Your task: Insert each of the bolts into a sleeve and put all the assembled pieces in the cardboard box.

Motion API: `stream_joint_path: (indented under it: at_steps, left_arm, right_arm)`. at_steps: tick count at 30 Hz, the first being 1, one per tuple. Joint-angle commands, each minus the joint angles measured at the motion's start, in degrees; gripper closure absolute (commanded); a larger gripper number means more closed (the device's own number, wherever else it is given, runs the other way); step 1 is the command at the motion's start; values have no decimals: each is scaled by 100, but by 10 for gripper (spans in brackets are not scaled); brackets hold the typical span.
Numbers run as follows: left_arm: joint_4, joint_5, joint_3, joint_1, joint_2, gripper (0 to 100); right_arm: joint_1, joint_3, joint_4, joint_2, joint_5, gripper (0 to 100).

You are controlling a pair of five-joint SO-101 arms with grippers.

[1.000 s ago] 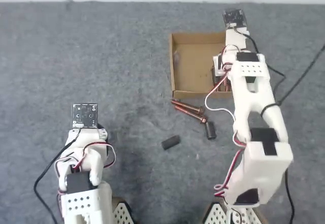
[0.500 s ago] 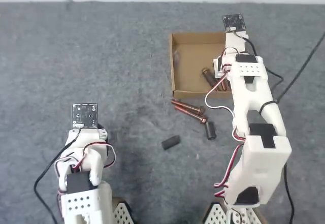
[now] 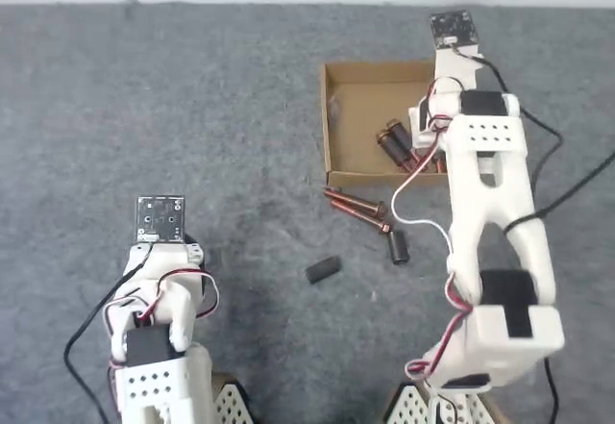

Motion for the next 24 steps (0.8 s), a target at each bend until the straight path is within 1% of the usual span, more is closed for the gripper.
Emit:
stream_joint_path:
  at_steps: [1,6,9,11,16,20,24]
  left_arm:
    - [-18,-79,-66,-70,-97,988]
    - [-9,-79,-66,-70,-97,988]
    - [0,-79,-66,-70,-97,988]
    - [0,-79,-66,-70,-88,988]
    - [9,-79,-66,-70,-88,988]
    - [9,-79,-66,-70,-88,988]
    - [9,-79,-66,-70,-88,988]
  right_arm:
    - [-286,-334,963,-690,9,992]
    - [-664,-202,2176,-1112,9,992]
    - [-919,492,2457,-1508,18,992]
    - [-1095,1187,2387,-1912,35,992]
    - [-1552,3077,1569,-3196,44,992]
    - [-1560,4273,954,-4224,53,992]
    - [-1552,4941,787,-4927,53,989]
